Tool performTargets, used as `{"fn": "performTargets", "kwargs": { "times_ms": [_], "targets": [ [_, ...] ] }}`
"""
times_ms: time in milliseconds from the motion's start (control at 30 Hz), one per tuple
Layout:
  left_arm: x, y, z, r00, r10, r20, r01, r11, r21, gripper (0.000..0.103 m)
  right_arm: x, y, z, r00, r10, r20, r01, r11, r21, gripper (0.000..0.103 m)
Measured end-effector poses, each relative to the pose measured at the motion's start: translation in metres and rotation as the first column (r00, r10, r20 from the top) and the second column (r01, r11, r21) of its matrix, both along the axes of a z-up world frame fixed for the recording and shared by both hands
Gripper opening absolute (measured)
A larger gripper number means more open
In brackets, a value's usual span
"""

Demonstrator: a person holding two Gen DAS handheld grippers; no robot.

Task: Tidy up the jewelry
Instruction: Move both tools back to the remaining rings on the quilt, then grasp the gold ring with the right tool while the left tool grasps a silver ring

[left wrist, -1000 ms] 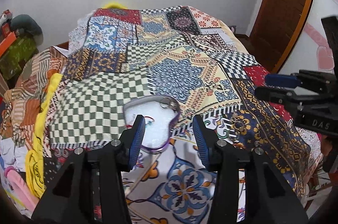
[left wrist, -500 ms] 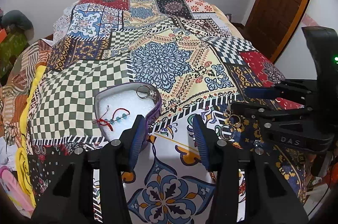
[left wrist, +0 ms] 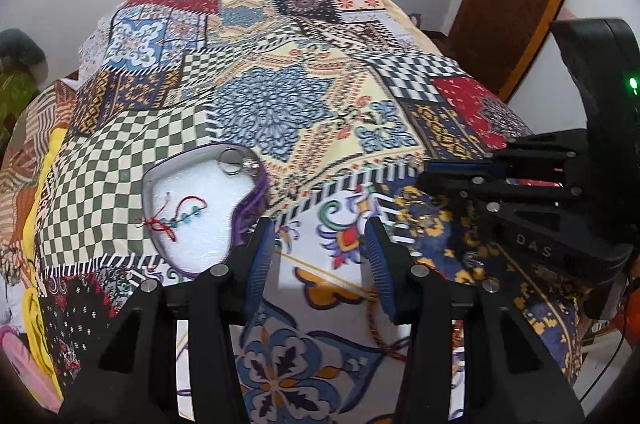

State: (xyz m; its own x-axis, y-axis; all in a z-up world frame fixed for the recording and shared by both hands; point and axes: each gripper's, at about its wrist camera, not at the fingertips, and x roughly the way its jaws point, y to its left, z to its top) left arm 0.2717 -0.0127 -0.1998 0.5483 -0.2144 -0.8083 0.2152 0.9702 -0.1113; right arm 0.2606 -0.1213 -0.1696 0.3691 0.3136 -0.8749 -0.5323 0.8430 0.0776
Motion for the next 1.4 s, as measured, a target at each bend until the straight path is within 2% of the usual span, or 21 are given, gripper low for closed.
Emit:
{"fn": "performTargets", "kwargs": {
  "times_ms": [333, 467, 500, 567, 633, 667, 967, 1267, 1400],
  "targets": [
    [-0.007, -0.029, -0.003, 0.997, -0.082, 0.001, 0.082, 0.997, 0.014, 0.046, -0.012, -0.024, 0.019, 0.999, -0.030, 0.033, 0.029, 0.999, 0.026, 0.006],
    [-0.006, -0.036, -0.009, 0.995, -0.097, -0.005, 0.097, 0.995, 0.026, 0.045, -0.015, -0.033, 0.022, 0.999, -0.041, 0.009, 0.040, 0.999, 0.037, 0.008],
    [-0.005, -0.037, -0.010, 0.995, -0.099, -0.006, 0.099, 0.995, 0.028, 0.042, -0.015, -0.035, 0.021, 0.999, -0.046, 0.006, 0.046, 0.998, 0.034, 0.009],
    [-0.003, -0.039, -0.012, 0.994, -0.108, -0.012, 0.108, 0.994, 0.024, 0.035, -0.015, -0.037, 0.021, 0.998, -0.055, 0.014, 0.054, 0.998, 0.026, 0.021],
    [-0.001, -0.041, -0.014, 0.993, -0.114, -0.011, 0.114, 0.993, 0.027, 0.029, -0.014, -0.037, 0.022, 0.998, -0.055, 0.023, 0.054, 0.998, 0.024, 0.028],
    [-0.001, -0.041, -0.015, 0.993, -0.116, -0.008, 0.116, 0.993, 0.030, 0.021, -0.014, -0.036, 0.021, 0.998, -0.052, 0.024, 0.051, 0.998, 0.024, 0.028],
    [0.002, -0.030, -0.011, 0.996, -0.090, 0.026, 0.090, 0.996, 0.002, 0.020, 0.001, -0.022, 0.006, 1.000, -0.023, -0.014, 0.024, 0.999, 0.043, 0.028],
    [0.006, -0.021, -0.007, 0.996, -0.068, 0.053, 0.069, 0.998, -0.009, 0.020, 0.014, -0.009, -0.008, 1.000, -0.014, -0.022, 0.015, 1.000, 0.017, 0.028],
    [0.005, -0.019, -0.006, 0.997, -0.056, 0.061, 0.058, 0.998, -0.020, 0.020, 0.014, -0.009, -0.009, 1.000, -0.011, -0.019, 0.012, 1.000, 0.024, 0.022]
  ]
}}
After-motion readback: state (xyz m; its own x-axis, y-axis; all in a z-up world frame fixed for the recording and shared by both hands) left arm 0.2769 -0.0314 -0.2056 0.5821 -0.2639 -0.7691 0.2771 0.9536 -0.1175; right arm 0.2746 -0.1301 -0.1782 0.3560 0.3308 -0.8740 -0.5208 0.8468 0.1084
